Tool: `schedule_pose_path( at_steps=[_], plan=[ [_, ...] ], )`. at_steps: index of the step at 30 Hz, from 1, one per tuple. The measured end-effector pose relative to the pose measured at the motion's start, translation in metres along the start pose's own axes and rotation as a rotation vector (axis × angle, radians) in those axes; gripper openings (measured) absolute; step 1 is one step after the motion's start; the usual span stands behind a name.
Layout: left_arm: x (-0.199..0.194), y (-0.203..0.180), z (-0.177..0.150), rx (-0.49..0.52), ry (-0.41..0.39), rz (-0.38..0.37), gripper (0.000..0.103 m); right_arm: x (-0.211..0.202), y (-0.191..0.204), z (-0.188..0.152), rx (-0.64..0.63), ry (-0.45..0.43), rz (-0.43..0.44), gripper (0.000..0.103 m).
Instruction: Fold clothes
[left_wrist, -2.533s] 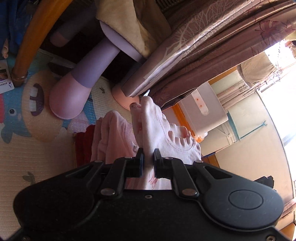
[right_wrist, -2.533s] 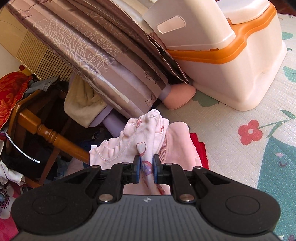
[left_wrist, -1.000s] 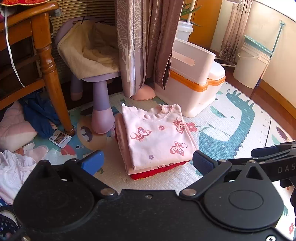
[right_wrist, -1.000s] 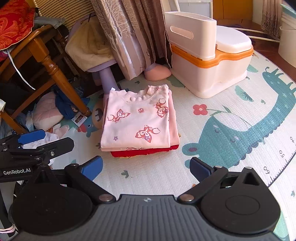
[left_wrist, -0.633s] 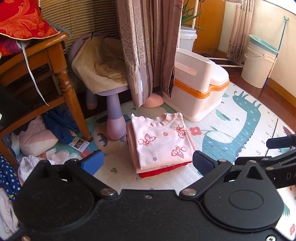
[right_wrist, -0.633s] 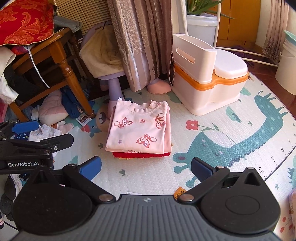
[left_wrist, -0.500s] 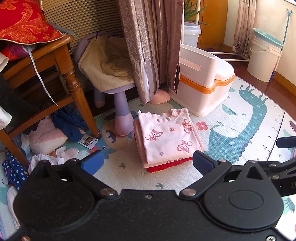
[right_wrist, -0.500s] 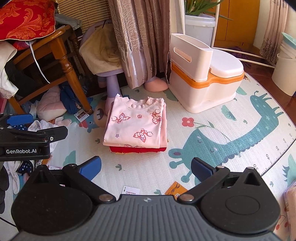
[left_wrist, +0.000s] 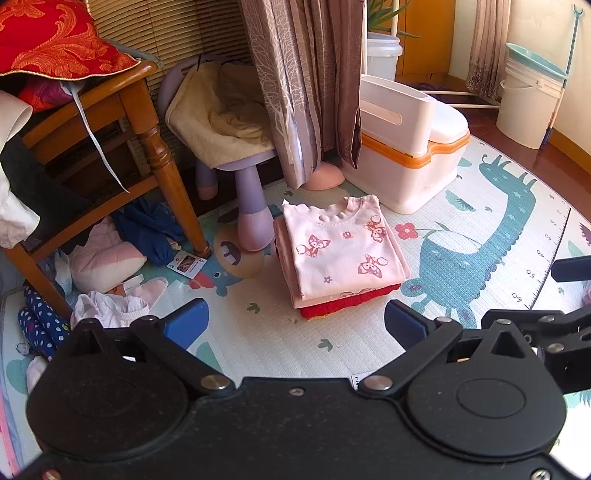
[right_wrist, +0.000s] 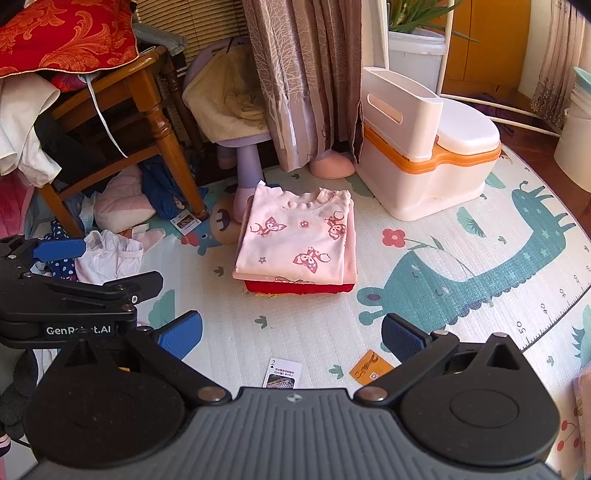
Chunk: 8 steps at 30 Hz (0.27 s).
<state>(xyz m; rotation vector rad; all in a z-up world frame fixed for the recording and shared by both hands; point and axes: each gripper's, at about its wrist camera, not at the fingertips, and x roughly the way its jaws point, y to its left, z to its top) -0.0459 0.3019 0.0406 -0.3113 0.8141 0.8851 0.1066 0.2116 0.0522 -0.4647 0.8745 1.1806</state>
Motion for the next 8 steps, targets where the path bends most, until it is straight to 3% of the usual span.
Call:
schedule_pose_path(
  at_steps=[8],
  plan=[
    [-0.012,0.001,-0.004,-0.008,-0.014,-0.012,0.103,-0.001,0.003,-0.008,-0.005,0.015,-0.026,0.103]
  ],
)
